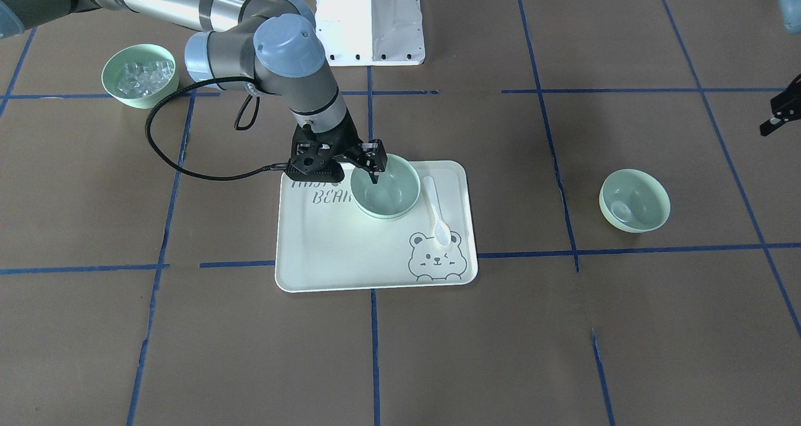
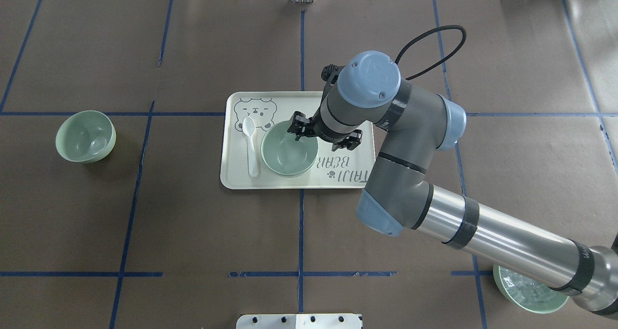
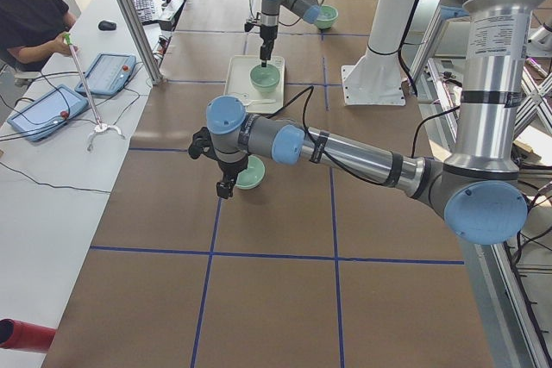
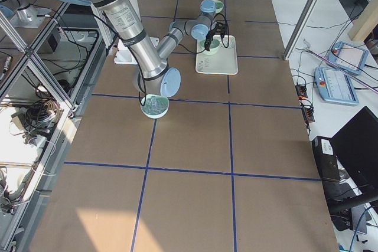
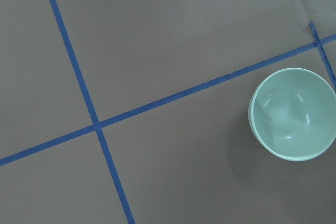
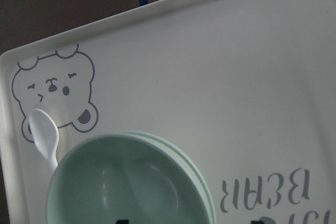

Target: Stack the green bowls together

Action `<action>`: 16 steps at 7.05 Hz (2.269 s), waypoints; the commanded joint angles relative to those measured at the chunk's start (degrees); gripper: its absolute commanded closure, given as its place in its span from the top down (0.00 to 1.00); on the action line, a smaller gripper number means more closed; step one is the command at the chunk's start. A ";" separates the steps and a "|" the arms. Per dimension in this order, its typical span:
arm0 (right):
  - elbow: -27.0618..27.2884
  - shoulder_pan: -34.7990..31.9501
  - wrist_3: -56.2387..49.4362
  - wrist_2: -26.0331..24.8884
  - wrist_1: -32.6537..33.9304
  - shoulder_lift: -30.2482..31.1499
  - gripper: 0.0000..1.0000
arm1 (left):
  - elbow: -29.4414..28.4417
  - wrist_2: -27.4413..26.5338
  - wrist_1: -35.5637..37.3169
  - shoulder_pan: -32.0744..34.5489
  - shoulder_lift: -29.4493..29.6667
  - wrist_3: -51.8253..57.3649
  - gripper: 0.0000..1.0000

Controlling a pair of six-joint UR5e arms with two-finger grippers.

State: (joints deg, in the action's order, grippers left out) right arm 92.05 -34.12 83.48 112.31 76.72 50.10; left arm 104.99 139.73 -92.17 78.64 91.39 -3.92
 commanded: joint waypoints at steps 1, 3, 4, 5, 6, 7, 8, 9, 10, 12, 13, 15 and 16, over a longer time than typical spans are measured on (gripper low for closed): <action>8.55 -7.67 -1.99 6.75 0.27 9.35 1.00 | -1.18 -4.08 -11.39 -11.17 0.10 -22.68 1.00; 11.13 -11.22 -14.34 8.28 -0.17 16.84 1.00 | -6.77 -10.00 -21.06 -18.15 0.19 -33.24 1.00; 11.14 -11.50 -15.01 8.19 -0.17 17.39 1.00 | -9.68 -10.01 -24.08 -18.35 0.19 -33.61 1.00; 11.22 -11.41 -14.93 8.19 -0.17 17.40 1.00 | -10.50 -9.92 -24.11 -18.44 0.36 -33.78 1.00; 11.22 -11.32 -14.93 8.02 -0.26 17.48 1.00 | -12.77 -9.92 -24.63 -19.39 1.23 -33.87 1.00; 11.14 -11.32 -14.93 7.67 -0.35 17.57 1.00 | -14.96 -9.92 -24.63 -19.75 2.90 -33.96 0.98; 11.05 -11.32 -14.84 7.32 -0.35 17.66 1.00 | -17.86 -9.92 -25.07 -20.80 4.13 -33.96 0.93; 11.22 -11.32 -14.84 7.31 -0.35 17.66 1.00 | -18.15 -9.92 -25.07 -20.81 4.49 -34.05 0.62; 11.40 -11.32 -14.84 7.31 -0.43 17.57 1.00 | -18.41 -9.92 -24.81 -20.81 4.58 -34.05 0.01; 11.49 -11.41 -14.75 7.31 -0.44 17.66 1.00 | -18.06 -9.13 -24.72 -20.81 4.58 -35.01 0.00; 11.92 -11.41 -14.75 7.57 -0.44 17.92 1.00 | -16.41 -9.04 -24.72 -20.81 6.15 -40.24 0.00; 14.03 -12.98 -15.10 8.45 -0.44 19.76 1.00 | -8.15 -6.78 -12.25 -21.16 16.89 -49.64 0.00; 14.38 -13.78 -15.10 8.54 -0.52 20.99 1.00 | -8.13 -6.49 -7.02 -24.64 26.29 -57.00 0.00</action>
State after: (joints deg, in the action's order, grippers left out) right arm 105.73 -46.91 68.44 120.61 76.27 69.68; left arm 95.42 132.31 -106.55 56.74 107.51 -53.04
